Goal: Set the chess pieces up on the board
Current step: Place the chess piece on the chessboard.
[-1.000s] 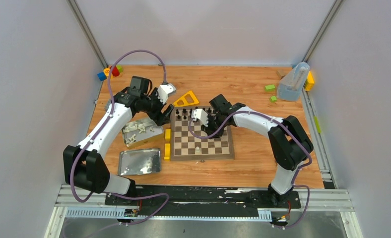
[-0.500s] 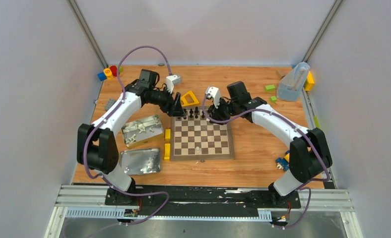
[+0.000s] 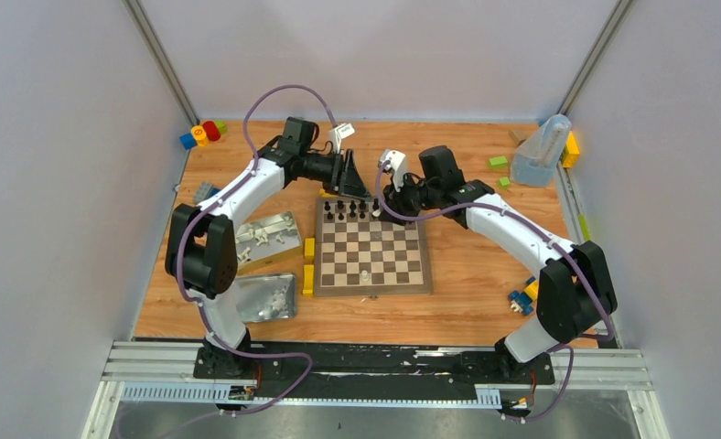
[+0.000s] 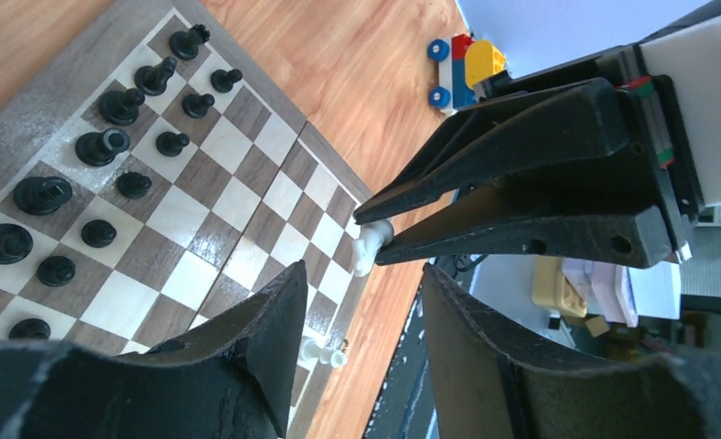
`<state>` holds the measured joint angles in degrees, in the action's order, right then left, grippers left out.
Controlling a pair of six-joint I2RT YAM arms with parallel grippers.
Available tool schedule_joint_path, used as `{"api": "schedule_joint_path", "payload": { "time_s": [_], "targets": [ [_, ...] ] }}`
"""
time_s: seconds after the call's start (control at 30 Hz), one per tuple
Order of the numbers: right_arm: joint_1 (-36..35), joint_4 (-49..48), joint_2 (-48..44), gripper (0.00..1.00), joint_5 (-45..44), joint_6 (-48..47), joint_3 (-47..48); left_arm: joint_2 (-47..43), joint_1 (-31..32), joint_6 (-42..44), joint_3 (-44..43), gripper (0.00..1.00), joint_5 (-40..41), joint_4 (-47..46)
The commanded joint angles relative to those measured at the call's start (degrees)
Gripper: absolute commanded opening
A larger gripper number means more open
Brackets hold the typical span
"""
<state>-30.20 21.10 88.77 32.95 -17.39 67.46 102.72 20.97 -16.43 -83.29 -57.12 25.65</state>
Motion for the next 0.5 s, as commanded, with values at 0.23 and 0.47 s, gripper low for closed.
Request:
{"api": "schedule_joint_path", "payload": {
  "time_s": [0.23,0.47],
  "targets": [
    [-0.13,-2.88,-0.77,0.0,-0.67,2.9,3.33,4.05,2.22,-6.77,-2.82,0.51,-3.74,-2.47],
    [-0.13,-2.91,-0.79,0.0,-1.58,3.14,3.42,4.91,3.53,-7.43,-3.13,0.46,-5.04,-2.8]
  ]
}}
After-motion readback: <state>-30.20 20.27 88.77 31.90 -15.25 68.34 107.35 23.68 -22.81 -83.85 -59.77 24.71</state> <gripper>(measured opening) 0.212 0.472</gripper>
